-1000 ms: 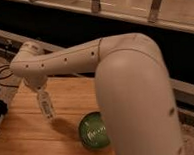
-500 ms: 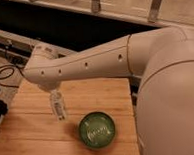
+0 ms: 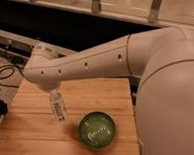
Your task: Place the bottle in the ceramic bowl
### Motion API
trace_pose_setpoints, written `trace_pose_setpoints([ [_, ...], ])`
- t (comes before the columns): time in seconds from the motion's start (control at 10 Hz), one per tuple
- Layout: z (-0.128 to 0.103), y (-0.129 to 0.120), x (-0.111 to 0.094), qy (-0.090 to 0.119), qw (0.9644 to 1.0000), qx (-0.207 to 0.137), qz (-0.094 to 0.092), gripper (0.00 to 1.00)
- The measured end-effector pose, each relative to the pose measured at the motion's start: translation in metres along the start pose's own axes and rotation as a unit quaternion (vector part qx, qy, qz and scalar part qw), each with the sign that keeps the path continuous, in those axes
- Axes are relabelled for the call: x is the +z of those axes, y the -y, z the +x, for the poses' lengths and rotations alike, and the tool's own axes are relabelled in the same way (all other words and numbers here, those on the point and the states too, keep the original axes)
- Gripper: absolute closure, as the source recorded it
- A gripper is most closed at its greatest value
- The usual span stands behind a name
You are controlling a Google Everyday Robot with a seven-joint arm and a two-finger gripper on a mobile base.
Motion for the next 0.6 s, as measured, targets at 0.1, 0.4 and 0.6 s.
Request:
trace_pose_setpoints([
  [0.1, -0.004, 0.003, 0.002, -0.003, 0.9999, -0.002, 0.015, 1.0],
  [0.4, -0.008, 0.046, -0.002, -0.007, 0.9977, 0.024, 0.063, 1.0],
  [0.6, 0.004, 0.079, -0.012, -0.01, 0.9952, 0.046, 0.086, 1.0],
])
